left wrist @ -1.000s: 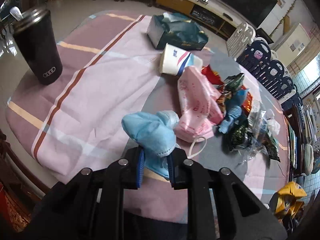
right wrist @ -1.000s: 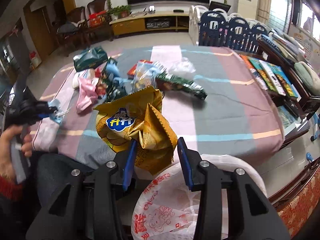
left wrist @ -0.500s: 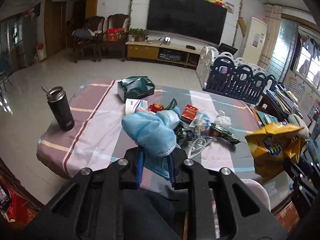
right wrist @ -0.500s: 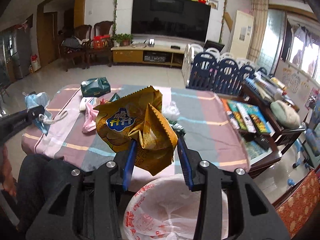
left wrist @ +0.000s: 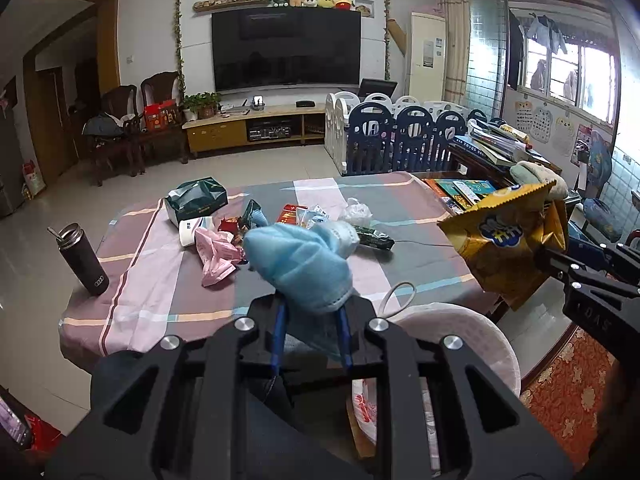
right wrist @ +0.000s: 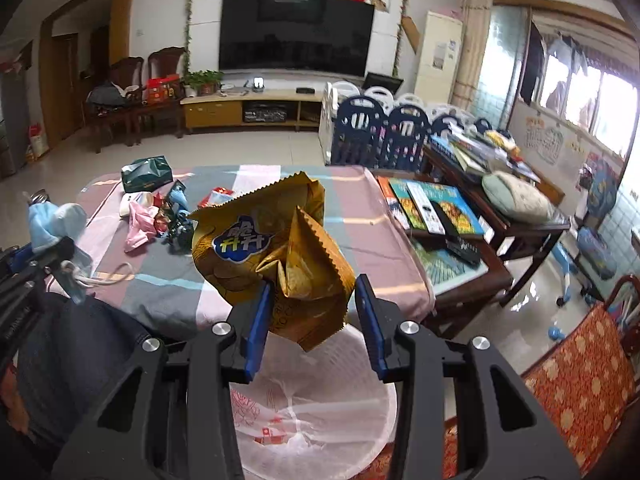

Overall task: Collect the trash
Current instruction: 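Carry the yellow bag and blue mask to the wastebasket and release both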

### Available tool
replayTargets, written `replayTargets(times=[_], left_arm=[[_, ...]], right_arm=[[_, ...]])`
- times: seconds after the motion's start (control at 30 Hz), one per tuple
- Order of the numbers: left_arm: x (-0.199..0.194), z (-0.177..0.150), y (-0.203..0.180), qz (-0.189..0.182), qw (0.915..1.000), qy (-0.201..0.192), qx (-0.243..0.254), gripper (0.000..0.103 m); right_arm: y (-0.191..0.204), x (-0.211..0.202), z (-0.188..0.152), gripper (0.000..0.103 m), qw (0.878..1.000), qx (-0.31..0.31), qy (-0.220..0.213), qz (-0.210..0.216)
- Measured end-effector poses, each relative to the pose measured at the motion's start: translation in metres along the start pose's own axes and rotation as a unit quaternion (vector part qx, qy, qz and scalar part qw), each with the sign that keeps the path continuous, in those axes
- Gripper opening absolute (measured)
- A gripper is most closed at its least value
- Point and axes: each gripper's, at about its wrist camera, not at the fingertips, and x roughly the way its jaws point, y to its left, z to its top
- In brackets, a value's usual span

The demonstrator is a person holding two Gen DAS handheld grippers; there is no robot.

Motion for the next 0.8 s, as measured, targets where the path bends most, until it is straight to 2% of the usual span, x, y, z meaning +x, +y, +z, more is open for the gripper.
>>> replayTargets(times=[0.1,0.27,0.5,0.57,0.7,0.8], left_arm=[[0.003,-0.001,0.002,-0.002,1.0,0.006,-0.004,0.022],[0.004,-0.002,0.003,-0.003,1.0,0.008,-0.004,0.022],[0.007,-0.004,0.0,-0.006,0.9999,0.014,0.001,0.023],[0.008,-0.004,-0.002,-0.007,0.9998,0.016,0.002,0.023],[0.012,-0.006,-0.001,-0.012,0.9996,0.024,-0.002,0.024],[0.018,-0.006,0.001,-0.022,0.999,0.037,-0.009,0.024]], right_arm=[[-0.002,0.015,-0.013,0.042,0.999,0.01,0.04,0.01],[-0.002,0.039,-0.032,0.042,0.995,0.025,0.097,0.001],[-0.007,0.043,-0.036,0.044,0.994,0.028,0.107,-0.022],[-0.008,0.05,-0.041,0.046,0.991,0.024,0.126,-0.027],[-0.009,0.063,-0.057,0.059,0.984,0.02,0.173,-0.025],[-0.019,0.062,-0.058,0.068,0.984,0.042,0.171,-0.024]])
